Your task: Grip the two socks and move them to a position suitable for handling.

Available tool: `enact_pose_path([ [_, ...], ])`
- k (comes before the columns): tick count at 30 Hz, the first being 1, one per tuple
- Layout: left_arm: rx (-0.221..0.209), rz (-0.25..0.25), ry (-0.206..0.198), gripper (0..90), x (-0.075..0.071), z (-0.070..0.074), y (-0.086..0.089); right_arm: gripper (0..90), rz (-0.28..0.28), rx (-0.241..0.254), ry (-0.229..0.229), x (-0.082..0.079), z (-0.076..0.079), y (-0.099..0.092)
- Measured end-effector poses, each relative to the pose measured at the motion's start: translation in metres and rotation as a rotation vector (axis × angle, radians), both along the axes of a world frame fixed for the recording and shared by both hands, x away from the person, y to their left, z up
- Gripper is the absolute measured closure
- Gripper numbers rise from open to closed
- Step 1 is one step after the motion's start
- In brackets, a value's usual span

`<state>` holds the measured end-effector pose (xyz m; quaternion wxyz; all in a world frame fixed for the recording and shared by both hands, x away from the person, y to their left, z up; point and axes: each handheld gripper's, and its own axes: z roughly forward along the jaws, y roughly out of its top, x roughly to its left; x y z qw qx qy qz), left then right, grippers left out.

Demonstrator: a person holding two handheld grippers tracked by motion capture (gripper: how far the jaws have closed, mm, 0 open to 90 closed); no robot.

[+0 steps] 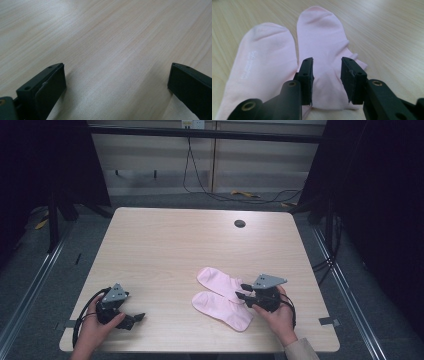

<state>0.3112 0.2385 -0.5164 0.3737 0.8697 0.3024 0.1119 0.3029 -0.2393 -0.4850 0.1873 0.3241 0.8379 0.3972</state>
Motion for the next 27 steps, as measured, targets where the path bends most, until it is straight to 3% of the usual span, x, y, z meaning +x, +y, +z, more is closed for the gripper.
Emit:
enact_pose_path([
  [4,0.0,0.0,0.0,1.2,0.0,0.0,0.0,65.1,-0.04,-0.004,0.008,0.009,-0.005,-0.005],
  [7,0.0,0.0,0.0,1.2,0.0,0.0,0.0,65.9,-0.057,-0.066,0.016,0.018,-0.011,-0.007],
  [13,0.0,0.0,0.0,1.2,0.0,0.0,0.0,65.8,-0.11,-0.109,0.005,0.035,-0.014,-0.014],
  [17,0.0,0.0,0.0,1.2,0.0,0.0,0.0,63.0,-0.131,-0.05,0.013,0.037,-0.015,-0.023],
  [23,0.001,0.0,0.0,1.2,0.0,0.0,0.0,46.3,-0.109,0.04,-0.005,0.02,-0.006,-0.03],
  [27,0.0,0.002,0.0,1.2,0.0,0.0,0.0,36.4,-0.09,0.062,0.0,0.01,-0.004,-0.029],
])
